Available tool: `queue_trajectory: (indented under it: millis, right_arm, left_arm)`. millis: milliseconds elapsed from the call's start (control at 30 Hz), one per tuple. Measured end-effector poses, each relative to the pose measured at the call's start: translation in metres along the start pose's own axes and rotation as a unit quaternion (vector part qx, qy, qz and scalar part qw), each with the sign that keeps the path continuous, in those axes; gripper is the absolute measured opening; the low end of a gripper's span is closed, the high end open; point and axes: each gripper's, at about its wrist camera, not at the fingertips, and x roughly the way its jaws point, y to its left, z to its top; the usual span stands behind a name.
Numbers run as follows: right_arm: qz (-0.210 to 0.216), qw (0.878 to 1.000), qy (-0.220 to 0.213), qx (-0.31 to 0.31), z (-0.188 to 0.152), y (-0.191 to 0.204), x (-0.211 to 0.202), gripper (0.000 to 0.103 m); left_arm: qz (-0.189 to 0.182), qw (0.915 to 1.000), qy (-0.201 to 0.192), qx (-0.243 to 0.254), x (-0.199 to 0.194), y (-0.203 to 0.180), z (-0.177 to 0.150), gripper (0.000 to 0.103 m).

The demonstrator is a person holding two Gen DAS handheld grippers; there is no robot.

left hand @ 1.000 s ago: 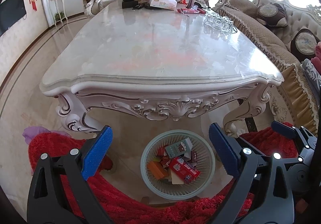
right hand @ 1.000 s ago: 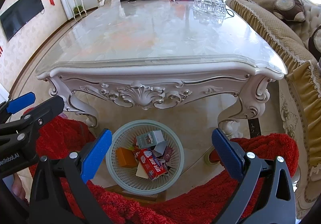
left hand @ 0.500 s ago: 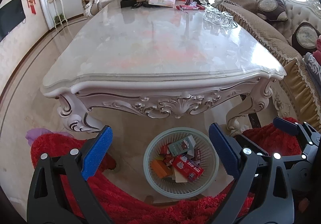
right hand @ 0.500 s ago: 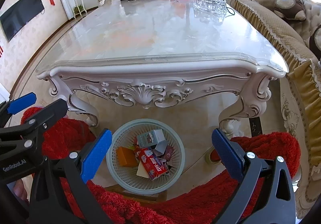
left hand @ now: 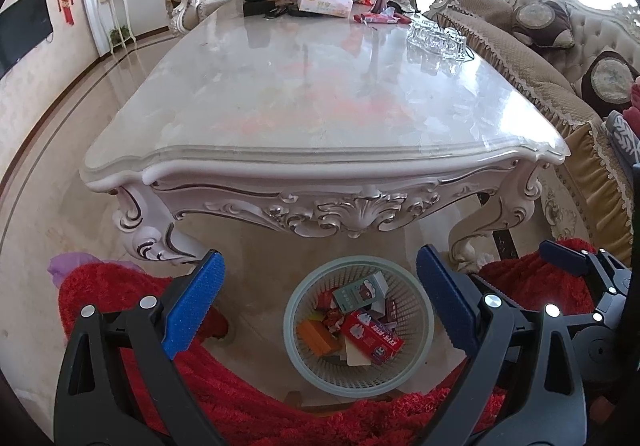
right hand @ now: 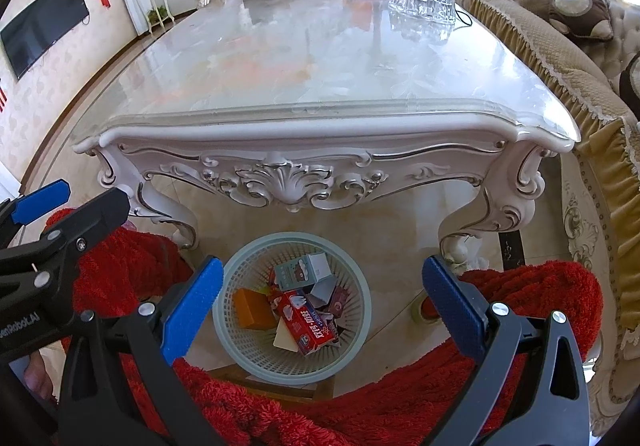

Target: Collect trash

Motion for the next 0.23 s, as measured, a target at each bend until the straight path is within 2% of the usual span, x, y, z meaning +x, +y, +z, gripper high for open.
queue_trajectory:
  millis: [233]
  right_arm:
    - [-0.001,1.000,0.001,0.001,0.0001,0.0000,0.0001,0.096]
  left_arm:
    - [0.008,0.9998,0.018,-0.002,0.0080,-0.0004,-0.0009,0.094]
